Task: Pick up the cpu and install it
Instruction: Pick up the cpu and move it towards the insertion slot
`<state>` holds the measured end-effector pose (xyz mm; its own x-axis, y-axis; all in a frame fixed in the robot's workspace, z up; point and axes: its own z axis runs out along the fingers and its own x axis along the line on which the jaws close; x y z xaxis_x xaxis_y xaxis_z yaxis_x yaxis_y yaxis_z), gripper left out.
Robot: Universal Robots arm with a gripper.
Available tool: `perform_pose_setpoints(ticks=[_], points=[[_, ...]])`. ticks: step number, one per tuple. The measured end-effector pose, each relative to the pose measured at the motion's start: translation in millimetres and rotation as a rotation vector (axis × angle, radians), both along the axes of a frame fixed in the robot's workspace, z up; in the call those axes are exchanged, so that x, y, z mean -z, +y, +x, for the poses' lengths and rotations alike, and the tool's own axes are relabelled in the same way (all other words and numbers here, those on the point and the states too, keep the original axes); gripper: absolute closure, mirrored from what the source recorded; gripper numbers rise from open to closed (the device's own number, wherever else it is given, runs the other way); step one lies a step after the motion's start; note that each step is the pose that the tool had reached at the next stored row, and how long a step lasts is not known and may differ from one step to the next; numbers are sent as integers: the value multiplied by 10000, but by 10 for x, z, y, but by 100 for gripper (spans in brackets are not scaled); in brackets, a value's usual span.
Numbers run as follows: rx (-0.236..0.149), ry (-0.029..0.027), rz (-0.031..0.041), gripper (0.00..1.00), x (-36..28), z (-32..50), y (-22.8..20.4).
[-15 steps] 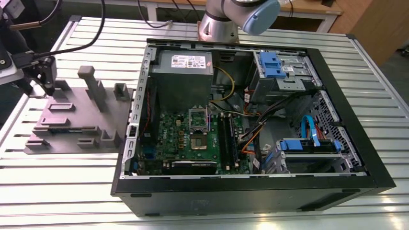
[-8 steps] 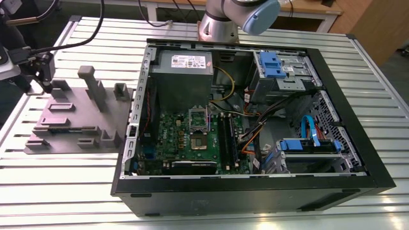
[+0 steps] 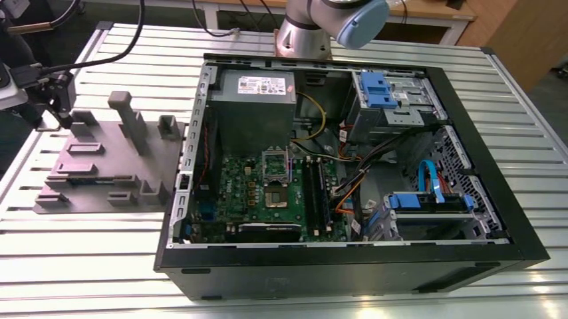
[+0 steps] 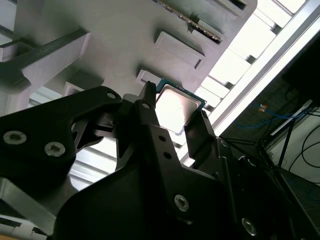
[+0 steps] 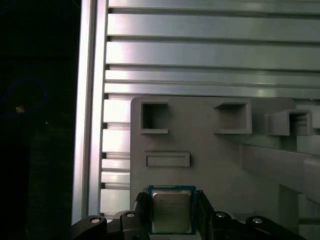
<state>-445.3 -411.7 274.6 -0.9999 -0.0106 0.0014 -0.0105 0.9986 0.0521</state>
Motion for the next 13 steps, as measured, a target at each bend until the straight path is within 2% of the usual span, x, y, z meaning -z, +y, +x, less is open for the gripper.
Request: perform_pose_setpoints(ticks=[13], points=[[1, 4, -2, 53, -10, 18, 0]])
